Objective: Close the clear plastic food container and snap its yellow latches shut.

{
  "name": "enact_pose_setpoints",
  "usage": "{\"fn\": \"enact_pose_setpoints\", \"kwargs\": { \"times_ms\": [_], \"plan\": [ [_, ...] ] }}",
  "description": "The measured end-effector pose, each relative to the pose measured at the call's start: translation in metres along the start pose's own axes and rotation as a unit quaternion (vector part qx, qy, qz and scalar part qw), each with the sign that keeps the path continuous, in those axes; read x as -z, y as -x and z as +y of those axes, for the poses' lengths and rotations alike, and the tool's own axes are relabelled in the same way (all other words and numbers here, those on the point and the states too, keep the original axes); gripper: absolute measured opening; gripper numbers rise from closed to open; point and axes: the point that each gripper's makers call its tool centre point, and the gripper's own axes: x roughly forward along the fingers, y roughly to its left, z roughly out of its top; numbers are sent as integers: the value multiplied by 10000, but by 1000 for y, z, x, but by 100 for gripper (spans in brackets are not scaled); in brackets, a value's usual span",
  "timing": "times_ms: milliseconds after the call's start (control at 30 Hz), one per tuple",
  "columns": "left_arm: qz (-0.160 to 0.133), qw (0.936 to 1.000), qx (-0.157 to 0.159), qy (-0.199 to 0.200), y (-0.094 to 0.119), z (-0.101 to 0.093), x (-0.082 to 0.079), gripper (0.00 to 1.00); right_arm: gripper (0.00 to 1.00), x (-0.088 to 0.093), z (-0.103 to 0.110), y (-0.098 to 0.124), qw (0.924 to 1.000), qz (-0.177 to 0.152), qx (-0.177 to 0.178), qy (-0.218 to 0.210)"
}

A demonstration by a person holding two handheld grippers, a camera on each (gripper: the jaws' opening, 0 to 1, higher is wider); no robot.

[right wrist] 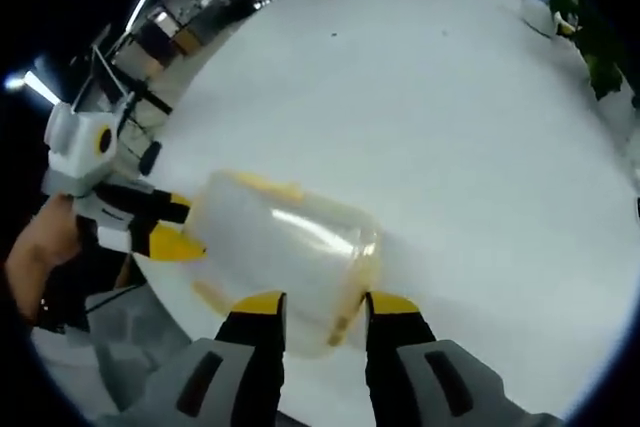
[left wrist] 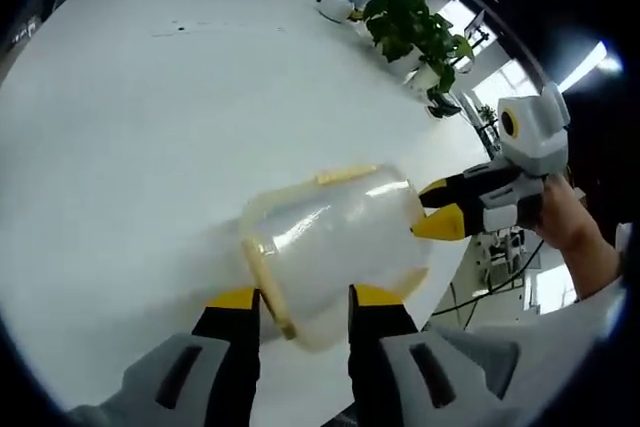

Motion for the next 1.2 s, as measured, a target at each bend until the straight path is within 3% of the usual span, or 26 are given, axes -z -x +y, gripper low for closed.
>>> {"fn": "enact_pose_setpoints", "kwargs": {
  "times_ms": [300, 500, 667, 800, 933, 1000, 1200],
  "plan": [
    [-1, 9998, -79, 189, 2, -1, 1, 35, 30, 0, 0, 1, 9999, -7, -88, 54],
    [-58, 9999, -107, 104, 2, 0, -1, 35, 31, -1, 4, 7, 9949, 66, -32, 1009],
    [-44, 9990, -236, -381, 7, 0, -5, 35, 34, -4, 6, 12, 9886, 98, -24, 1501],
    [16, 9973, -293, -676, 10, -2, -5, 38, 36, -7, 7, 16, 9776, 192, -92, 2094],
    [98, 9943, -301, -1022, 13, -5, -6, 39, 36, -6, 11, 17, 9696, 335, -162, 2419],
    [159, 9923, -263, -1199, 13, -7, -6, 39, 36, -5, 11, 17, 9610, 416, -152, 2730],
    [390, 9746, -363, -2175, 17, -9, -7, 39, 35, -4, 15, 17, 9423, 582, -165, 3293]
  ]
}}
